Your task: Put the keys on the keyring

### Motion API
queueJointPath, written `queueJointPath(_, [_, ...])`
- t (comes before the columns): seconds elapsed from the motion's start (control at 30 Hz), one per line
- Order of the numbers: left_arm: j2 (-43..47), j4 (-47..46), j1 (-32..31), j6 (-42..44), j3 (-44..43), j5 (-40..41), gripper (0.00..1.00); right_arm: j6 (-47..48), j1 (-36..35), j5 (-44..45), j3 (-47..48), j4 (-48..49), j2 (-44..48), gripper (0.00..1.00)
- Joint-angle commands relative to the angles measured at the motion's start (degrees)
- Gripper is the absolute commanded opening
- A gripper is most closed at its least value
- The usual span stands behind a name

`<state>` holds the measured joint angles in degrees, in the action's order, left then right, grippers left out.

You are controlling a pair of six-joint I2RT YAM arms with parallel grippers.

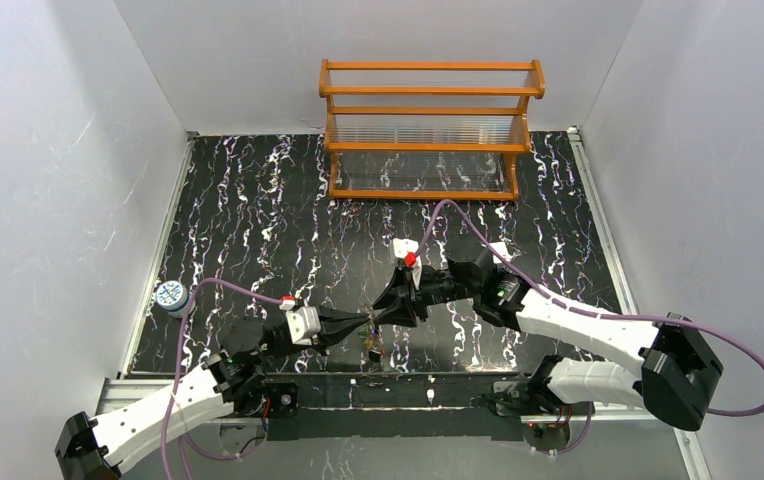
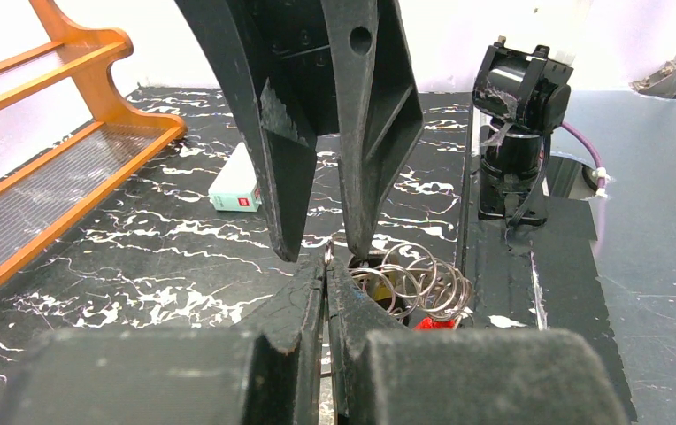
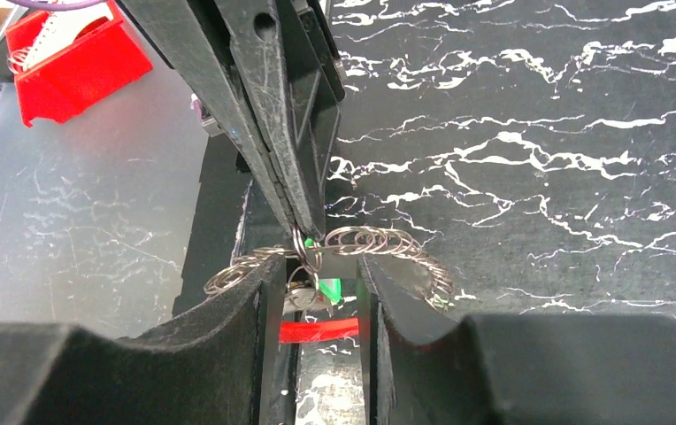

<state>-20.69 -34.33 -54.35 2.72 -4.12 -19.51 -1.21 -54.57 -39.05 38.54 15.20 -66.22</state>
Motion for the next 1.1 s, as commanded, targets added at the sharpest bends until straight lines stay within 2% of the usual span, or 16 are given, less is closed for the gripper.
queueJointPath(0.0, [0.3, -3.9, -0.2, -0.3, -1.5, -0.6, 0.0, 0.8, -0.3, -0.7, 0.6, 3.3, 1.1, 0.41])
queueJointPath(0.27, [0.0, -3.9, -0.1, -0.4, -1.8, -0.9, 0.0, 0.3, -0.4, -2.9, 0.7, 5.0, -1.7, 0.23])
queueJointPath(0.4, [-0.5, -3.9, -0.2, -0.4, -1.7, -1.0, 0.0, 1.0, -0.3, -2.6, 0.5, 5.2, -1.2, 0.01])
queueJointPath(0.57, [-0.5, -2.1, -0.2, -0.1, -2.6, 0.3, 0.0, 4.5, -0.3, -0.7, 1.8, 0.4, 0.1, 0.01])
queueJointPath(0.63, [-0.2, 1.5, -0.1, 0.7, -4.0, 1.5, 0.11, 7.0, -0.3, 0.9, 3.6, -4.1, 0.5, 0.01])
queueJointPath(0.73, [0.0, 8.6, -0.1, 2.4, -7.4, 3.0, 0.26, 10.8, -0.3, 3.7, 7.2, -12.0, 0.1, 0.01])
queueJointPath(0.83, [-0.3, 17.0, -0.2, 5.4, -12.8, 3.2, 0.35, 14.0, -0.3, 5.6, 11.2, -21.3, -1.4, 0.01])
queueJointPath(1.07, [-7.6, 39.2, -0.2, 12.6, -24.9, 3.2, 0.38, 18.5, -0.3, 7.6, 18.6, -35.7, -6.4, 0.01])
